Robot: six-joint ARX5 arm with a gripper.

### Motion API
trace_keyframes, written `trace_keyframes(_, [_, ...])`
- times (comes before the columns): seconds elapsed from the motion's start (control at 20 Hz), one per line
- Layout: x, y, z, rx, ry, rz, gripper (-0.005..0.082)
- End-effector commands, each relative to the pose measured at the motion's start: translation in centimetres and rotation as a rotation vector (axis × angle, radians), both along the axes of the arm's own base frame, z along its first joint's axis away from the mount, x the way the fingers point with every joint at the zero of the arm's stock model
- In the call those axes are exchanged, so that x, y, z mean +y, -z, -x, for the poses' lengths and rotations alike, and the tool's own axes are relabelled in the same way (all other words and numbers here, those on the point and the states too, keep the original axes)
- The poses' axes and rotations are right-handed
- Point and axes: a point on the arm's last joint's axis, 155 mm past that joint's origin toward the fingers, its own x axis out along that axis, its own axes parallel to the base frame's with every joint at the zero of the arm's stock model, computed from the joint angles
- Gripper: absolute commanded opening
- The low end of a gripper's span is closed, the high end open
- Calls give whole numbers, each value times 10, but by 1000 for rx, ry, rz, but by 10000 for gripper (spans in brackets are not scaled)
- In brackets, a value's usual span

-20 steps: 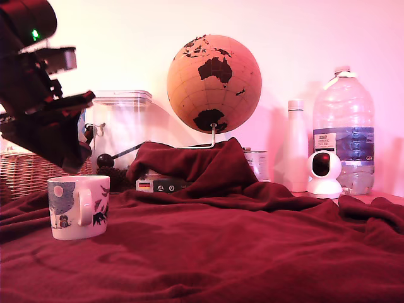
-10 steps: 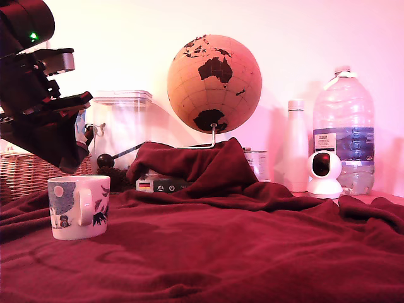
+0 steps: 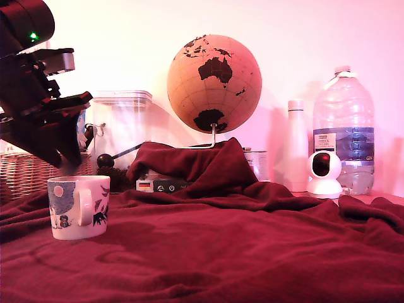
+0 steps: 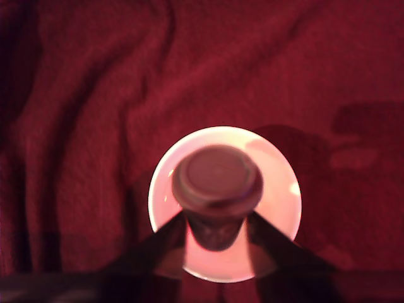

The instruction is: Pick up the coffee capsules on the table and drop them inside the coffee cup

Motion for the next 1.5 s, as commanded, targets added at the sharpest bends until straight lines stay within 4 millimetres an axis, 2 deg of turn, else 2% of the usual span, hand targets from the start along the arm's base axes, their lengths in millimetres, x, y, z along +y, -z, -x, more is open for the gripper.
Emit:
trace_keyframes(0.0, [0, 3, -3, 1, 8, -6, 668])
trace_keyframes(0.25, [0, 2, -3, -1, 8, -6, 643])
trace_keyframes(0.4, [-1, 0, -3, -7, 8, -3, 542])
trace_keyframes(0.55, [-4, -6, 0, -11, 24, 17, 344])
trace_keyframes(0.7, [-9, -24, 3, -51, 43, 50, 36])
trace_keyframes(0.75, [-10, -33, 3, -73, 47, 61, -31])
trace_keyframes(1.2, [-6, -121, 20, -314, 70, 101, -20])
trace_keyframes(1.3, [-4, -134, 26, -355, 70, 110, -20])
trace_keyframes(1.45, [3, -140, 34, -419, 57, 120, -20])
